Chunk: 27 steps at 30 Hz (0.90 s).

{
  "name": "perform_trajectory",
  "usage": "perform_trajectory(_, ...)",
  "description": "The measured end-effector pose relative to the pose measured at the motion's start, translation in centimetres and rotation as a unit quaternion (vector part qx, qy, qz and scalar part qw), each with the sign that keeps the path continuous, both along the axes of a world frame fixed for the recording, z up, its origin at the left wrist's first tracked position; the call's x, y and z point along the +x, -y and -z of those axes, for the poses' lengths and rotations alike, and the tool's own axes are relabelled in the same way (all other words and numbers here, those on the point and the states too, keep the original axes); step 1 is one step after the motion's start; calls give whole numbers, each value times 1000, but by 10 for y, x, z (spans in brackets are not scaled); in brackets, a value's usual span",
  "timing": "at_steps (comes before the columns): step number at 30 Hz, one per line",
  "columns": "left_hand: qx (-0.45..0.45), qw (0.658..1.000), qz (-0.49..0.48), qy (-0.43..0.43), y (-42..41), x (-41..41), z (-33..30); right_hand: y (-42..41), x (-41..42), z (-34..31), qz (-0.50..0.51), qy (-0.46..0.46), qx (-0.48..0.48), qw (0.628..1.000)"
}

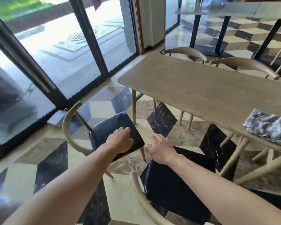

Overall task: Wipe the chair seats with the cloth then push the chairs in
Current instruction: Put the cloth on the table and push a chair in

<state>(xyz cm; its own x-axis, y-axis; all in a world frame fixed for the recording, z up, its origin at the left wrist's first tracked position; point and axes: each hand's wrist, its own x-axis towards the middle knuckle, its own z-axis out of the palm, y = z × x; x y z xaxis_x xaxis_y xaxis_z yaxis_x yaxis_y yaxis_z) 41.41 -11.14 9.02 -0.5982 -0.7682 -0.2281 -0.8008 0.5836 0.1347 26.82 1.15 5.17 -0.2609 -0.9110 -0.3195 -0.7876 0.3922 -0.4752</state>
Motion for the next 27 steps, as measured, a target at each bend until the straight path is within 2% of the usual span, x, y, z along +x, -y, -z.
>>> perform_trajectory(3,-21,999,-28,-9,11,35,2,26,39,0,-44,8,1,999)
perform_trajectory(8,4,997,-75,-10,61,104,11,84,101,2,-96,11,-5,995)
perform_trajectory(13,33,994,-102,-7,161,181,34,164,166,29,-108,-7,3,994)
perform_trajectory(21,89,994,-65,-23,319,280,80,292,287,80,-80,45,153,984)
perform_trajectory(27,74,997,-7,-8,376,303,100,346,320,93,-31,78,165,983)
